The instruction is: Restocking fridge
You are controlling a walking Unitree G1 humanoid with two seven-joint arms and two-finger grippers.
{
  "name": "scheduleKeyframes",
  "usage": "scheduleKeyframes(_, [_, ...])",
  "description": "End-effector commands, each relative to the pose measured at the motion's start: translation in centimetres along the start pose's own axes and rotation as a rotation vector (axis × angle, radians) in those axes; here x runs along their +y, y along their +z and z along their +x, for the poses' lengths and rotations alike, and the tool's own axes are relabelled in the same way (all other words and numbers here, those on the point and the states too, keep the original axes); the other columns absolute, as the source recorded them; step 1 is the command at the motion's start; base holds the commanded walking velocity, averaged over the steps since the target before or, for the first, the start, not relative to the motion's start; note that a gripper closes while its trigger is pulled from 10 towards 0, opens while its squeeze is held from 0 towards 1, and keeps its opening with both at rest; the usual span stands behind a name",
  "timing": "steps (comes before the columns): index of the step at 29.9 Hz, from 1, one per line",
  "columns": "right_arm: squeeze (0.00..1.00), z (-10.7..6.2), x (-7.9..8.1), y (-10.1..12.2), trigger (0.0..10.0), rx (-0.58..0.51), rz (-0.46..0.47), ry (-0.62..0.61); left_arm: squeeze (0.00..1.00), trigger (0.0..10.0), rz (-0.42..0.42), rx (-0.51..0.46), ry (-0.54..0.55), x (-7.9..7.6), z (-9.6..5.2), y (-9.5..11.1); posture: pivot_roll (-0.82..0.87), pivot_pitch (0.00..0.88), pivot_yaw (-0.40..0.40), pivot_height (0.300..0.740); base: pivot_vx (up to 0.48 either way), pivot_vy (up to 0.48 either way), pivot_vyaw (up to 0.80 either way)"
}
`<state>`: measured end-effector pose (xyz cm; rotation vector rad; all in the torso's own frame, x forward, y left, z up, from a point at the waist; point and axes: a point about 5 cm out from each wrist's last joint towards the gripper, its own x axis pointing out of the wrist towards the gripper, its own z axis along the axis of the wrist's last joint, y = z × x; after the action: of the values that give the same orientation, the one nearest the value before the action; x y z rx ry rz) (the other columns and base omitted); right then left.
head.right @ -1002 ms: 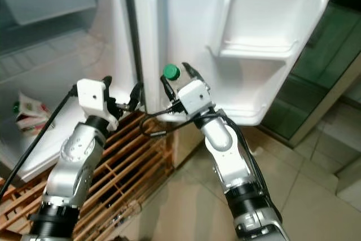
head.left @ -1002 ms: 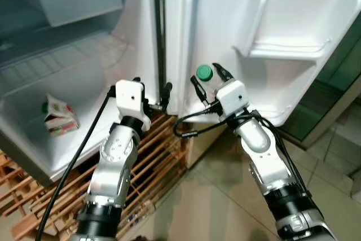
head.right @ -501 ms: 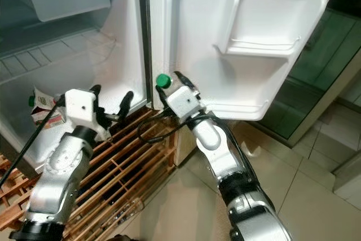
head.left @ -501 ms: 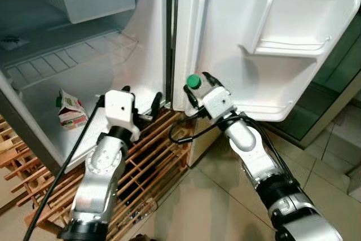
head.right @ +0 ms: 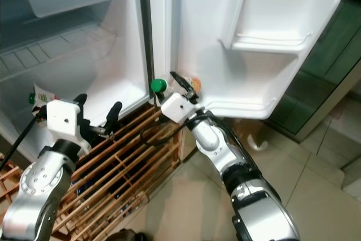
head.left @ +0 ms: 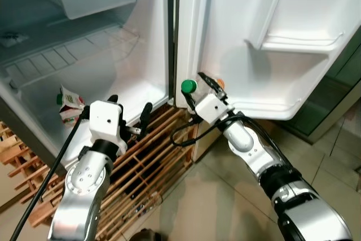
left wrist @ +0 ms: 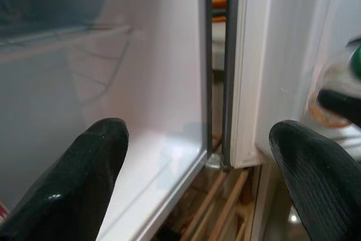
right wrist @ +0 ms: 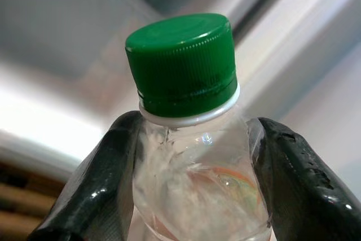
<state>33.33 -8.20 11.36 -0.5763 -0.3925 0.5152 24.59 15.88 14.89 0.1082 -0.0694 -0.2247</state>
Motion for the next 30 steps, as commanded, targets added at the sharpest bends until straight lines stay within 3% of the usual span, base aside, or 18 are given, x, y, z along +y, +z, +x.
scheduleKeyframes(1, [0.00,0.3,-0.7,0.2,10.0,-0.006,0.063,-0.079,0.00,10.0,0.006,0.005,-0.020,-0.2,-0.2,0.4,0.11,0.148,0.047,0.740,0.000,0.000,0.00])
scheduleKeyframes(3, [0.00,0.2,-1.3,-0.5,10.0,0.041,0.159,-0.144,0.00,10.0,0.015,0.009,-0.024,-0.3,-0.3,0.4,0.11,0.157,0.052,0.740,0.000,0.000,0.00])
scheduleKeyframes(10, [0.00,0.8,-4.0,-1.1,10.0,0.099,0.340,-0.303,0.00,10.0,0.024,0.020,-0.034,-0.2,-0.6,0.7,0.12,0.174,0.062,0.740,0.000,0.000,0.00])
scheduleKeyframes(11, [0.00,1.2,-5.2,-1.2,10.0,0.110,0.476,-0.379,0.00,10.0,0.024,0.025,-0.038,-0.3,-0.7,0.7,0.12,0.175,0.063,0.740,0.000,0.000,0.00])
scheduleKeyframes(14, [0.00,1.8,-6.1,-1.1,10.0,0.115,0.592,-0.419,0.00,10.0,0.024,0.027,-0.042,-0.4,-0.6,0.8,0.11,0.169,0.060,0.740,0.000,0.000,0.00])
scheduleKeyframes(15, [0.00,2.4,-6.8,-0.8,10.0,0.101,0.684,-0.433,0.00,10.0,0.024,0.025,-0.047,-0.6,-0.5,0.8,0.10,0.166,0.059,0.740,0.000,0.000,0.00])
scheduleKeyframes(17, [0.00,2.7,-7.1,-0.5,10.0,0.088,0.710,-0.432,0.00,10.0,0.024,0.026,-0.049,-0.6,-0.4,0.8,0.10,0.165,0.058,0.740,0.000,0.000,0.00])
scheduleKeyframes(21, [0.00,4.3,-8.1,0.5,10.0,0.073,0.879,-0.421,0.00,10.0,0.018,0.015,-0.059,-1.1,0.2,0.8,0.09,0.145,0.048,0.740,0.000,0.000,0.00])
scheduleKeyframes(23, [0.00,4.5,-8.2,0.5,10.0,0.077,0.903,-0.417,0.00,10.0,0.017,0.013,-0.060,-1.2,0.3,0.8,0.09,0.142,0.046,0.740,0.000,0.000,0.00])
scheduleKeyframes(27, [0.00,5.1,-8.5,0.5,10.0,0.117,1.063,-0.372,0.00,10.0,0.012,-0.003,-0.058,-1.5,0.8,0.9,0.07,0.115,0.034,0.740,0.000,0.000,0.00])
scheduleKeyframes(30, [0.00,5.6,-8.5,0.9,10.0,0.137,1.040,-0.334,0.00,10.0,0.009,-0.007,-0.058,-1.6,1.1,0.9,0.06,0.105,0.030,0.740,0.000,0.000,0.00])
